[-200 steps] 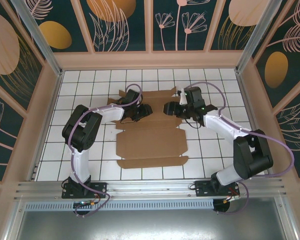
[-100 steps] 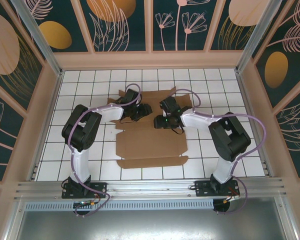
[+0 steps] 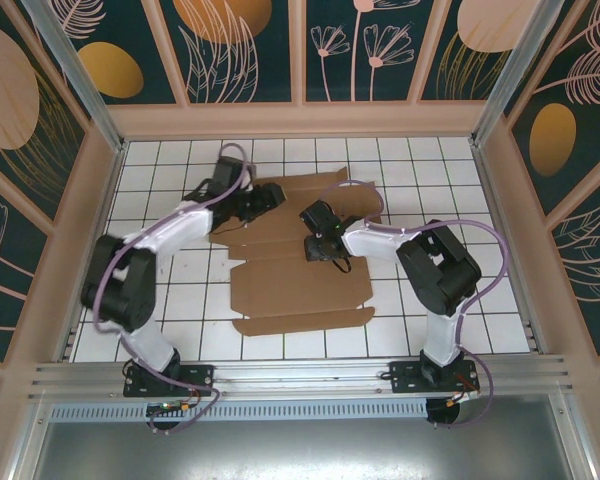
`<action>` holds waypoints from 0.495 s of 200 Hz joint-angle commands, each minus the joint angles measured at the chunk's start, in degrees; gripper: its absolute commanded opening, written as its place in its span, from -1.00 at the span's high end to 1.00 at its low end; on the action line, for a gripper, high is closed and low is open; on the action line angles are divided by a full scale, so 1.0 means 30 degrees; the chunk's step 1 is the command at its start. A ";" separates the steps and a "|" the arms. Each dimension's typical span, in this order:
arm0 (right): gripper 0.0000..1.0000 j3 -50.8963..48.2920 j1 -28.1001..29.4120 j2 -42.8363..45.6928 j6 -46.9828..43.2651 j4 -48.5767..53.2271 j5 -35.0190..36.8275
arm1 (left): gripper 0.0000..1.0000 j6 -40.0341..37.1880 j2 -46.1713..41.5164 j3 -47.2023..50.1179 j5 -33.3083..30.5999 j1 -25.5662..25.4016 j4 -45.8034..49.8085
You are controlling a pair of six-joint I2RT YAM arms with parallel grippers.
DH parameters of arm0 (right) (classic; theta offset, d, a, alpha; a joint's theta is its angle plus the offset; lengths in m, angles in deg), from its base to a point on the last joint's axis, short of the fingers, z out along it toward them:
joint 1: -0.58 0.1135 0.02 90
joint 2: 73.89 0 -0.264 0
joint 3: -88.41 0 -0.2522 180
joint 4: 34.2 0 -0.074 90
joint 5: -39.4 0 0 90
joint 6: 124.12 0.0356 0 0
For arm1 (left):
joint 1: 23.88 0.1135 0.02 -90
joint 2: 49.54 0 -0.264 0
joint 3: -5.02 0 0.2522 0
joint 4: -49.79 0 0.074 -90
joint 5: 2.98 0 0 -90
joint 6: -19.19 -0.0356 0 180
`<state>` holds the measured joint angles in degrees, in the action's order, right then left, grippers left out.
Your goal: Fold the paper box
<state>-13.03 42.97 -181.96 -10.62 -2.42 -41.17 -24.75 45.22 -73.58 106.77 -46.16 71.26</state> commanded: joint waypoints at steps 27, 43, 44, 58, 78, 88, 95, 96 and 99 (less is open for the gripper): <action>-0.10 -0.1015 0.0136 -0.1539 0.0909 0.1702 0.0207 | -0.45 -0.1832 -0.4227 0.5523 -0.3204 0.2053 0.2701; -0.10 -0.1163 0.0129 -0.1496 0.0869 0.1588 0.0154 | -0.49 -0.1994 -0.4799 0.6846 -0.3440 0.3161 0.2821; -0.10 -0.1171 0.0119 -0.1501 0.0882 0.1585 0.0146 | -0.50 -0.1980 -0.4819 0.6890 -0.3429 0.3229 0.2822; -0.10 -0.1280 0.0165 -0.1502 0.0843 0.1444 0.0052 | -0.57 -0.1966 -0.4897 0.7596 -0.3364 0.3882 0.2738; -0.10 -0.1324 0.0159 -0.1649 0.0807 0.1333 -0.0177 | -0.60 -0.1995 -0.4848 0.8072 -0.3761 0.4175 0.2407; -0.11 -0.1317 0.0196 -0.1730 0.0803 0.1319 -0.0213 | -0.65 -0.1993 -0.4559 0.8165 -0.3803 0.4176 0.2199; -0.11 -0.1296 0.0210 -0.1763 0.0806 0.1321 -0.0214 | -0.65 -0.1989 -0.4287 0.8166 -0.3814 0.4176 0.2129; -0.11 -0.1296 0.0203 -0.1781 0.0807 0.1319 -0.0199 | -0.65 -0.1992 -0.4241 0.8166 -0.3792 0.4176 0.2124; -0.11 -0.1296 0.0219 -0.1774 0.0807 0.1317 -0.0238 | -0.65 -0.1987 -0.4116 0.8158 -0.3798 0.4176 0.2072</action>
<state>-13.45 43.43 -182.05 -9.72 -3.07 -40.12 -29.49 31.89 -49.37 96.78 -33.72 78.56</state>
